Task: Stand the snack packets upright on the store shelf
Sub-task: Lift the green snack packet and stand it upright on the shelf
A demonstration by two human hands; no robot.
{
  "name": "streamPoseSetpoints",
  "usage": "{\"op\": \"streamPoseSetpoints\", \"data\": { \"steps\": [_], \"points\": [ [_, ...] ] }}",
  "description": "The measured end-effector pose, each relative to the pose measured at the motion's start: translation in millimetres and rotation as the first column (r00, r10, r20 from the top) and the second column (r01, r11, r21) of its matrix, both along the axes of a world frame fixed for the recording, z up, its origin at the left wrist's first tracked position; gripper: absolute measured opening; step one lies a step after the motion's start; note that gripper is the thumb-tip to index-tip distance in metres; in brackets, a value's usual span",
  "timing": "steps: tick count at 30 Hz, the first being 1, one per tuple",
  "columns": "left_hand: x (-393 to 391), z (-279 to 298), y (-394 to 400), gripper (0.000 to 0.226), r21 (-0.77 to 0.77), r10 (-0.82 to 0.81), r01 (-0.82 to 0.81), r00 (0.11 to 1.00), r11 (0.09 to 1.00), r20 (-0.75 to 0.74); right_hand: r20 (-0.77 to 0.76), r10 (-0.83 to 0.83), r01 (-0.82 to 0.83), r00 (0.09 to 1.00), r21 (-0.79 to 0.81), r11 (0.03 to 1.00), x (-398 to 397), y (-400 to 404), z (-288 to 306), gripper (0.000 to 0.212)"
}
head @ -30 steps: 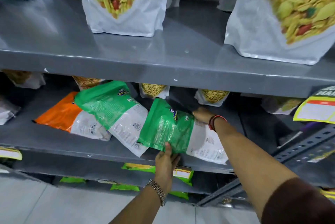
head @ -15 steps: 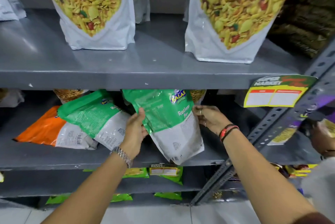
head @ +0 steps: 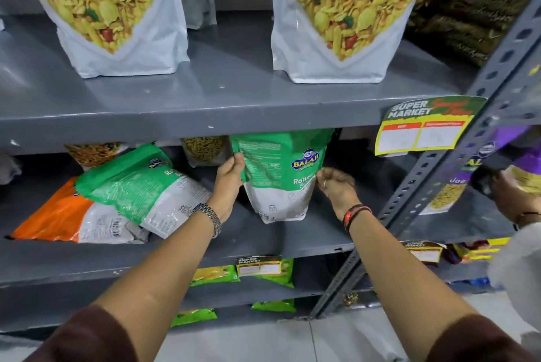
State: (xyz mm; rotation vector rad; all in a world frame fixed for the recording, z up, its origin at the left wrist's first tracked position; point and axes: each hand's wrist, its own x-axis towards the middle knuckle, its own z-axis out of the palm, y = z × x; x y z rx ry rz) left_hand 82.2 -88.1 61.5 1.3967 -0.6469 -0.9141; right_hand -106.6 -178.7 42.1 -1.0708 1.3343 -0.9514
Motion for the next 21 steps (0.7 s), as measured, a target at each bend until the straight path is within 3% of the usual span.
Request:
{"op": "streamPoseSetpoints", "data": {
  "steps": [5, 8, 11, 14, 17, 21],
  "points": [
    [-1, -14, 10, 0.064, 0.186, -0.132, 0.129, 0.991, 0.974, 0.009, 0.319, 0.112, -0.161, 0.941, 0.132, 0.978, -6, 0, 1, 0.029],
    [-12, -24, 18, 0.085, 0.337, -0.254, 0.319, 0.941, 0.886, -0.224, 0.203, 0.214, -0.253, 0.956, 0.194, 0.948, -6, -1, 0, 0.067],
    [-19, -29, 14, 0.101, 0.368, -0.298, 0.391, 0.911, 0.844, -0.284, 0.114, 0.195, -0.215, 0.974, 0.200, 0.956, -11, 9, -5, 0.068],
    [-26, -30, -1, 0.084, 0.338, -0.206, 0.285, 0.946, 0.897, -0.252, 0.094, 0.113, -0.131, 0.989, 0.207, 0.970, -20, 24, -13, 0.054],
    [-35, -27, -16, 0.066, 0.263, -0.127, 0.217, 0.938, 0.940, -0.321, 0.148, 0.114, -0.141, 0.982, 0.191, 0.971, -27, 45, -25, 0.034],
    [-43, -21, -33, 0.050, 0.262, -0.077, 0.182, 0.927, 0.948, -0.367, 0.154, 0.245, -0.271, 0.957, 0.180, 0.945, -22, 66, -37, 0.041]
  ]
}}
